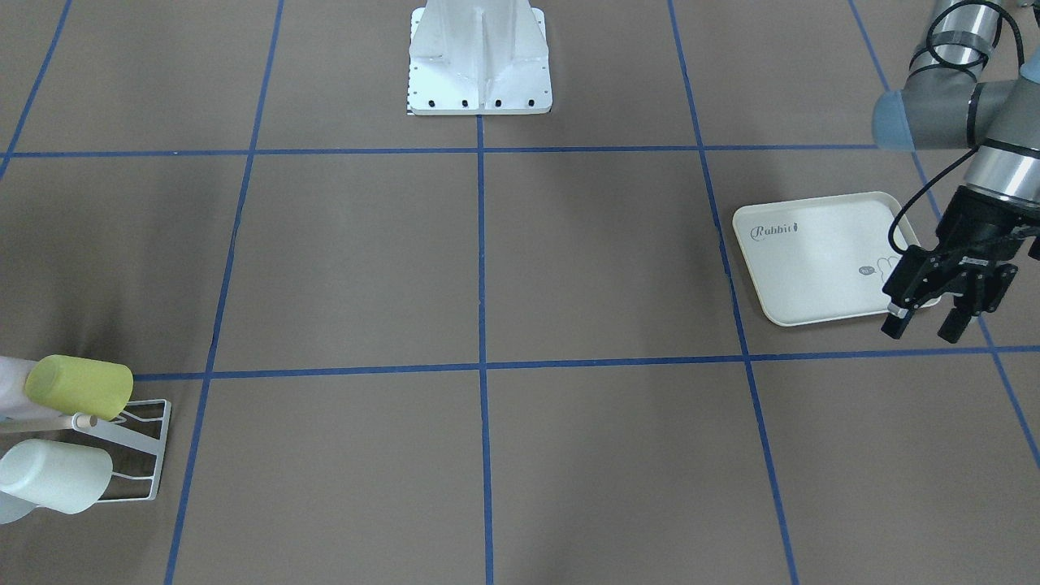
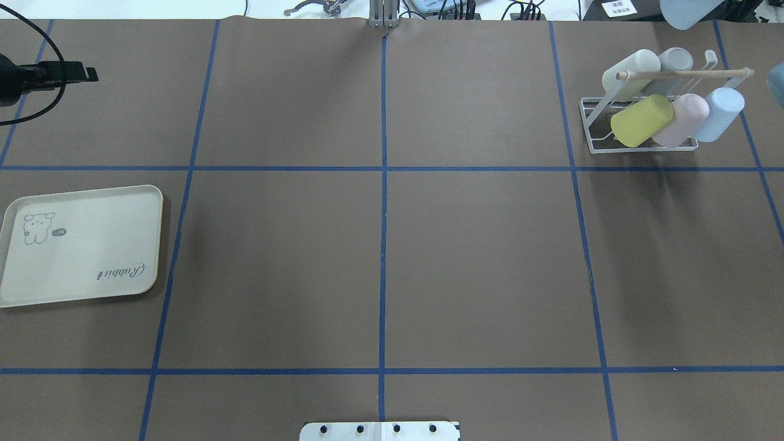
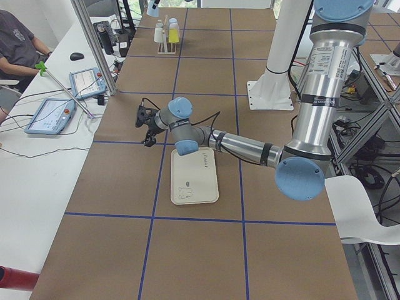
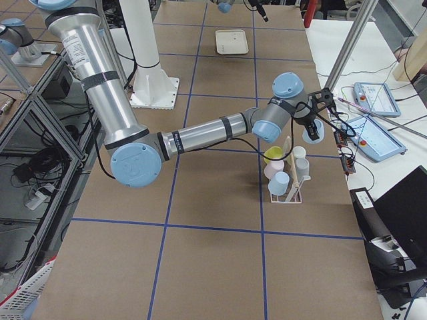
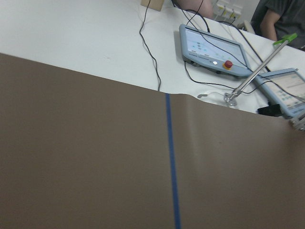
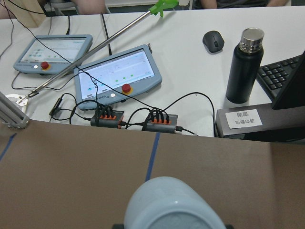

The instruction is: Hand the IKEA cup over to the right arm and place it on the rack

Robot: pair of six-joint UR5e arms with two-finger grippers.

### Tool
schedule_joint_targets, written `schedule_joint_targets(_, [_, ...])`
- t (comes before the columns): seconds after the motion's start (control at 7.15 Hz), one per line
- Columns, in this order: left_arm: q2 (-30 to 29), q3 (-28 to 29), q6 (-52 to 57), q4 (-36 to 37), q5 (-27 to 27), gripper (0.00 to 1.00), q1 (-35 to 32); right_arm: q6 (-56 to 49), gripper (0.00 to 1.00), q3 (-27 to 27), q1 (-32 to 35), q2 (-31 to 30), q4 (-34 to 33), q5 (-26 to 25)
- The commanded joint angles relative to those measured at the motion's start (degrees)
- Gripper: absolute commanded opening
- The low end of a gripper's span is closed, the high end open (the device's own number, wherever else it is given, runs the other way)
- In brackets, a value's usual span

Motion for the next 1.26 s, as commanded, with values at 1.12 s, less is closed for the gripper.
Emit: schedule_joint_targets(1.12, [0.44,-7.0,9.81,20.08,-3.06,1.0,-1.93,-12.98,0.21,-15.56,2.25,5.52,-13.77,5.26])
